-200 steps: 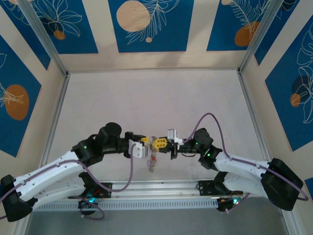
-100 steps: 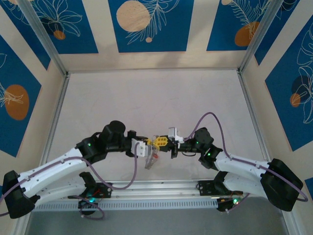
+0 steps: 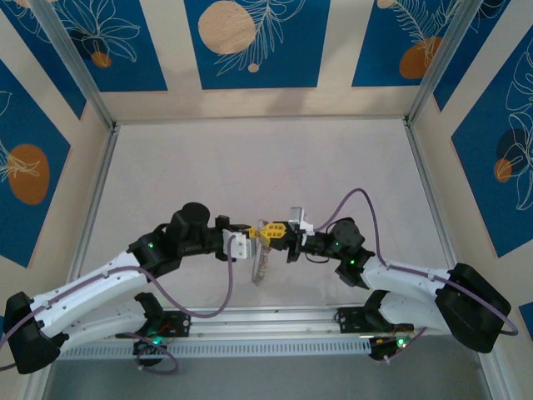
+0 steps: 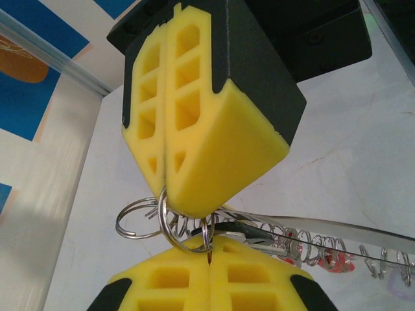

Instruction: Put the keys on the keyring

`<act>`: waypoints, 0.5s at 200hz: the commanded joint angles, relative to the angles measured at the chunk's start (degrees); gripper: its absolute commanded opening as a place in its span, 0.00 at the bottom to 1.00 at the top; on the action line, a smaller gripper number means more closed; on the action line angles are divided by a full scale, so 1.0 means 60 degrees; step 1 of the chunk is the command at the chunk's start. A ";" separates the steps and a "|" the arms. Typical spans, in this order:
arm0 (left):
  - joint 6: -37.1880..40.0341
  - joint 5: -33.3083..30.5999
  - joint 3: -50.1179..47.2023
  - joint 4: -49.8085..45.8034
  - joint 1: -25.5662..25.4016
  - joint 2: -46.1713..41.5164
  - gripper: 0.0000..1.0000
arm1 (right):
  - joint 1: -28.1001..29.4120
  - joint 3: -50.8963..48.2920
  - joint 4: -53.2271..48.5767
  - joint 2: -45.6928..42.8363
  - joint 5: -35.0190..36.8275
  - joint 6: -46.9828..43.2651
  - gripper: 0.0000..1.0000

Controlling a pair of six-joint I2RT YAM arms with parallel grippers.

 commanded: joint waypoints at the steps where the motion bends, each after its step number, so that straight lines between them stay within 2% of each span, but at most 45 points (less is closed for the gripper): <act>1: -0.0255 0.0672 -0.0163 0.0064 -0.0104 -0.0154 0.09 | -0.0037 0.0167 0.0742 0.0016 0.1205 0.0220 0.00; 20: -0.0507 0.0805 -0.0254 0.0236 -0.0103 -0.0148 0.14 | -0.0037 0.0182 0.0847 0.0193 0.1288 0.0229 0.00; 61: -0.1136 0.0507 -0.0546 0.1048 -0.0092 -0.0286 0.14 | 0.0095 0.0163 0.1374 0.0711 0.1730 0.0399 0.00; 85: -0.1171 -0.0247 -0.0584 0.1094 -0.0082 -0.0335 0.15 | 0.0153 0.0182 0.1260 0.0744 0.1712 0.0269 0.00; 100: -0.1198 -0.0721 -0.0624 0.1040 -0.0028 -0.0416 0.23 | 0.0133 0.0179 0.1208 0.0710 0.1582 0.0201 0.00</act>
